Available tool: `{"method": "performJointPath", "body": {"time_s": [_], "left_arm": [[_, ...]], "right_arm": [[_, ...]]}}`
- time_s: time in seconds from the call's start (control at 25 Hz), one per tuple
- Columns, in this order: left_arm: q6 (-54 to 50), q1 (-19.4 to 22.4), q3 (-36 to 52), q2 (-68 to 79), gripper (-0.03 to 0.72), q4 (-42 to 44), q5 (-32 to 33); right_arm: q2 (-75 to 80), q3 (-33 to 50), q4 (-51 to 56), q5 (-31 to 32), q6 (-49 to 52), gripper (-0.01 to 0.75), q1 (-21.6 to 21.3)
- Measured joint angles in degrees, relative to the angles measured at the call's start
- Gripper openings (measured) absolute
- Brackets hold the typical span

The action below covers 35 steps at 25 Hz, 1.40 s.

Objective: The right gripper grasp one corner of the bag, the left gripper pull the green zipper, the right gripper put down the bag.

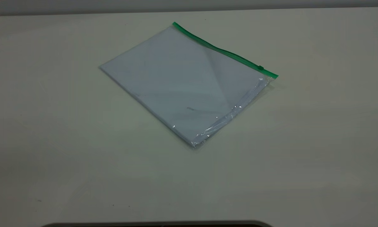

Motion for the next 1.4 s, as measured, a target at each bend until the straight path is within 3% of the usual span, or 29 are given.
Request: {"method": "performJointPath", "body": {"time_s": [1.0,1.2,1.4], "left_arm": [[-1.2,0.0,0.0,0.1,0.56,0.0,0.0],[-3.4,0.0,-1.3,5.6,0.56,0.4,-0.3],[-3.6,0.0,-5.9,16.8,0.56,2.7,-5.1]], "right_arm": [[0.0,0.0,0.4,0.0,0.1,0.257,0.0],[0.0,0.0,1.0,0.0,0.6,0.367,0.0],[2.9,-1.9,0.9,-0.4,4.6,0.563,0.0]]}}
